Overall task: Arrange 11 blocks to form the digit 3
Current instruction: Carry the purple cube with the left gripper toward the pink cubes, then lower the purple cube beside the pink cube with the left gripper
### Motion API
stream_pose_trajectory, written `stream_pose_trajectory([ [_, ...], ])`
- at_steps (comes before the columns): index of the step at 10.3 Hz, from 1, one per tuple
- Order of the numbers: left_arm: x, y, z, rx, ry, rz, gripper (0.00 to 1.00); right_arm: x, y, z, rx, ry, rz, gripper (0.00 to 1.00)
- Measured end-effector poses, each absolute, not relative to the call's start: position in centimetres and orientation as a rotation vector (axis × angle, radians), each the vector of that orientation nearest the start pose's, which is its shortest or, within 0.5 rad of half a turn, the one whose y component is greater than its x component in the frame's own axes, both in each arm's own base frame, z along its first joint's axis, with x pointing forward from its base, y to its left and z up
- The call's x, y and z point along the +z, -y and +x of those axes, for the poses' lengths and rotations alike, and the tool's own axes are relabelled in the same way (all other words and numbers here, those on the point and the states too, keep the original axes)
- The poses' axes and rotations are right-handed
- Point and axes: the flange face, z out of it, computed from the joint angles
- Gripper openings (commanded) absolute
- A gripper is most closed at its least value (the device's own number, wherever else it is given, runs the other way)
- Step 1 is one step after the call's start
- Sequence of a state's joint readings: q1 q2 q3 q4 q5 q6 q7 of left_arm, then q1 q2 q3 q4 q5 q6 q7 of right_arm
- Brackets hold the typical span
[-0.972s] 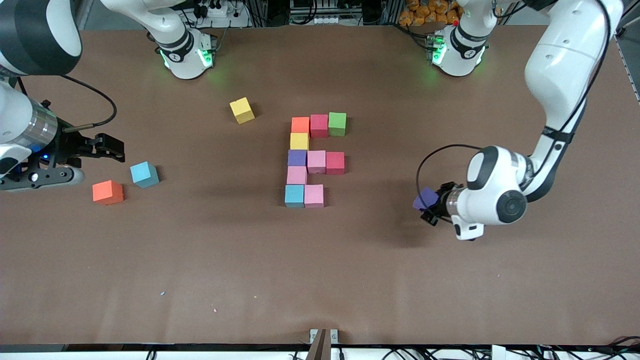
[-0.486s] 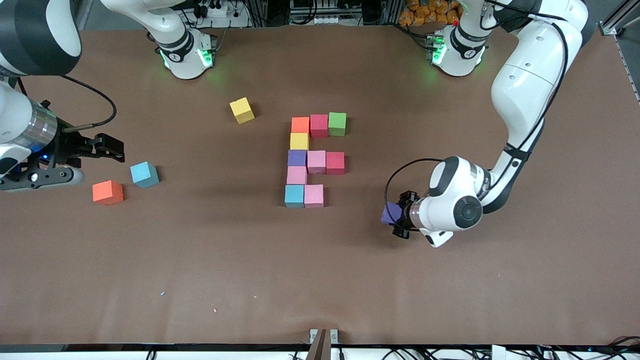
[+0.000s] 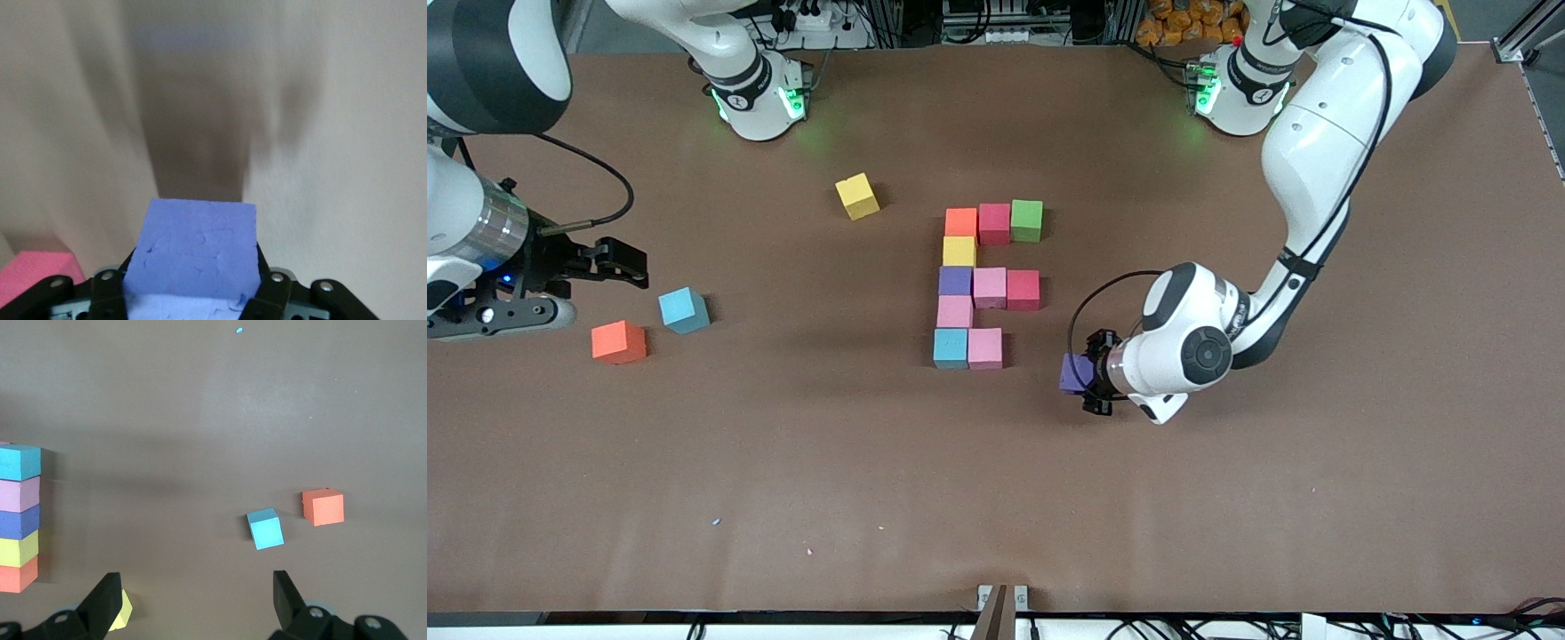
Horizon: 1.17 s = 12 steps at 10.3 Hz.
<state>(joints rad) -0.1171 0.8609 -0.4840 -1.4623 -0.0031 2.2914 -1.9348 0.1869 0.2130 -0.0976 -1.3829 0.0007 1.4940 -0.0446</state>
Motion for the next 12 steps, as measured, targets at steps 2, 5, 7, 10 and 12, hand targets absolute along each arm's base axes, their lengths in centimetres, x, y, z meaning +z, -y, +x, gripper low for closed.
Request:
stream_pose_trajectory([
  [2,21.3,37.8,61.9,0.535,2.205,-2.421,0.00,58.2,-6.1,60.7,0.159,0.213,-3.153,1.00],
  [5,20.6,40.0,60.4,0.545,2.240,-2.417,0.03,58.2,-6.1,60.7,0.159,0.212,-3.153,1.00],
  [7,19.2,40.5,59.2,0.535,2.285,-2.418,0.03,58.2,-6.1,60.7,0.159,0.213,-3.153,1.00],
  [10,17.9,40.3,57.9,0.527,2.360,-2.393,0.03,58.2,-6.1,60.7,0.159,0.213,-3.153,1.00],
  [12,17.9,40.4,57.7,0.527,2.361,-2.387,0.03,58.2,-6.1,60.7,0.159,0.212,-3.153,1.00],
])
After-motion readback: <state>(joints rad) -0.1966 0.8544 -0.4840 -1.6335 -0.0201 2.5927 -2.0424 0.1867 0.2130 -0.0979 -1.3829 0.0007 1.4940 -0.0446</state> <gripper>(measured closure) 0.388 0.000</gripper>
